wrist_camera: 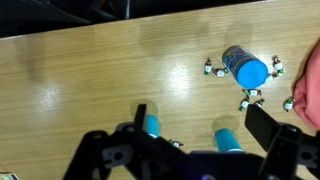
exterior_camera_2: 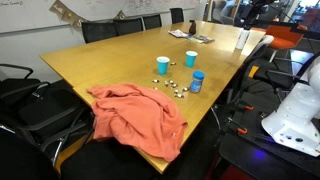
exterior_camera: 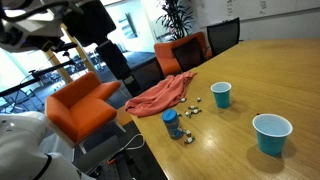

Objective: Remove the lid from the jar

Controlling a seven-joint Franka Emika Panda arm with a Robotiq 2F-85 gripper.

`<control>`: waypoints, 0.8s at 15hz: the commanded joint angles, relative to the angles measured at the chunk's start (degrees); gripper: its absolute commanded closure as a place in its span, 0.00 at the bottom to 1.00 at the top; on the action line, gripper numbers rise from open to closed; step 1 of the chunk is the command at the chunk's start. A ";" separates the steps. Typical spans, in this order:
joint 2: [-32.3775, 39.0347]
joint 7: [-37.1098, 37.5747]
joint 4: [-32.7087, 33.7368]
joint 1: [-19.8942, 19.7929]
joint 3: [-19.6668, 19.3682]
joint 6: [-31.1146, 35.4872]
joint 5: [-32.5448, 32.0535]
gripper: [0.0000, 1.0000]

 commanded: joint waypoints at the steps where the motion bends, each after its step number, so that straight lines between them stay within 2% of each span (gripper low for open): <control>1: 0.11 -0.18 0.20 -0.29 0.18 -0.17 0.21 0.00; 6: 1.48 1.20 -1.17 0.40 1.00 0.94 1.10 0.00; 8: 3.46 1.33 -2.22 1.84 1.03 0.76 3.61 0.00; 12: 8.12 2.24 -4.82 3.70 2.10 5.92 7.86 0.00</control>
